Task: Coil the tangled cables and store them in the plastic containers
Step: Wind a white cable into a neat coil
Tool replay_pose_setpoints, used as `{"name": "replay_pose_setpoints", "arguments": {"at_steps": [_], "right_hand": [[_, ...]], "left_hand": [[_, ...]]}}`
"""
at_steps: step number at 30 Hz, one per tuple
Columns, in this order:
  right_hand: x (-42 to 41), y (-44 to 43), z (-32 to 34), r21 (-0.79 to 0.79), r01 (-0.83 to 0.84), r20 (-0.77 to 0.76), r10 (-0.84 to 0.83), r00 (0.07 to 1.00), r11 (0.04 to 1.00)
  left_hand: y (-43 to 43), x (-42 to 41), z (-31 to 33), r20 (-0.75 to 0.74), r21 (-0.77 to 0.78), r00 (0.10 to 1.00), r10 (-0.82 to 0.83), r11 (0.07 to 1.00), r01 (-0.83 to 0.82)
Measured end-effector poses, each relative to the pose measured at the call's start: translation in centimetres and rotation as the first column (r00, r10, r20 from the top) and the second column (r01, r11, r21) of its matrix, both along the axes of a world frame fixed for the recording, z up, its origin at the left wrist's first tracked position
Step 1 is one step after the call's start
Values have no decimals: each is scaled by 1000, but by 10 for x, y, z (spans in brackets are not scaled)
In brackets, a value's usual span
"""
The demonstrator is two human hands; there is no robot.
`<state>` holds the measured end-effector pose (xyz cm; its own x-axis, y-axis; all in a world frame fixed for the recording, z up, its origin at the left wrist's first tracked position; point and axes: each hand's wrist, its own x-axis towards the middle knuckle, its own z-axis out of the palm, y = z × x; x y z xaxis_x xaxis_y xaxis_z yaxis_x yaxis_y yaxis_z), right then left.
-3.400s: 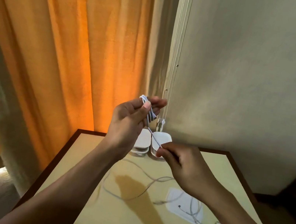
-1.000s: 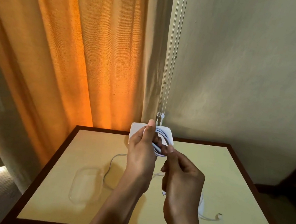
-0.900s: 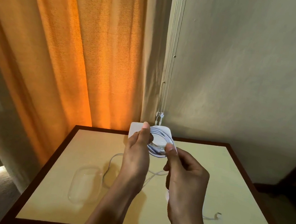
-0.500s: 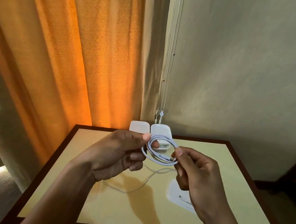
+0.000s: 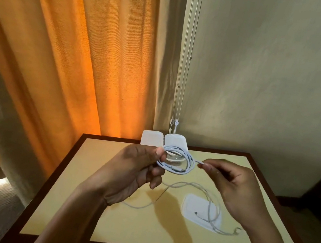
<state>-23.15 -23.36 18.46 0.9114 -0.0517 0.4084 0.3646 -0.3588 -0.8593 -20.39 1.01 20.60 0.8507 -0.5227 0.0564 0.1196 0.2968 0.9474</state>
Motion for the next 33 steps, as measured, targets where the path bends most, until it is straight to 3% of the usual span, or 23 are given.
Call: {"name": "replay_pose_setpoints", "arguments": {"at_steps": [4,9,13,17,21,24,27,30,31,33], "right_hand": [[17,-15,-1,-211,228,232,-178,956,950],[24,-14,0,-205,340,373,-248,894,918],[23,-14,-14,-372,356,344,-229,911,858],[12,-7,-24,-432,223,163,-168,972,874],[-13,12,-16,-166,44,-8,-46,999,985],[-28,26,-8,41,-116,-20,117,993,992],[-30,24,-8,241,-392,-57,416,908,888],[-28,16,-5,434,-622,53,671,740,652],[-26,14,-4,454,-637,100,675,731,623],[-22,9,-7,446,-514,115,523,845,733]], "left_hand": [[1,-2,1,8,102,999,-42,994,41],[-5,-5,2,-14,80,998,-68,994,69],[-7,-3,4,-23,2,999,48,999,-48],[-10,-1,3,-47,-42,976,211,976,-213],[-15,5,-4,-111,-86,890,442,888,-452],[-22,8,-9,-159,-89,838,522,838,-539],[-26,8,-13,-202,-92,839,505,844,-529],[-23,7,-15,-195,-66,894,405,904,-423],[-21,7,-15,-183,-58,910,371,920,-387],[-18,7,-13,-186,-49,930,317,942,-331]]}}
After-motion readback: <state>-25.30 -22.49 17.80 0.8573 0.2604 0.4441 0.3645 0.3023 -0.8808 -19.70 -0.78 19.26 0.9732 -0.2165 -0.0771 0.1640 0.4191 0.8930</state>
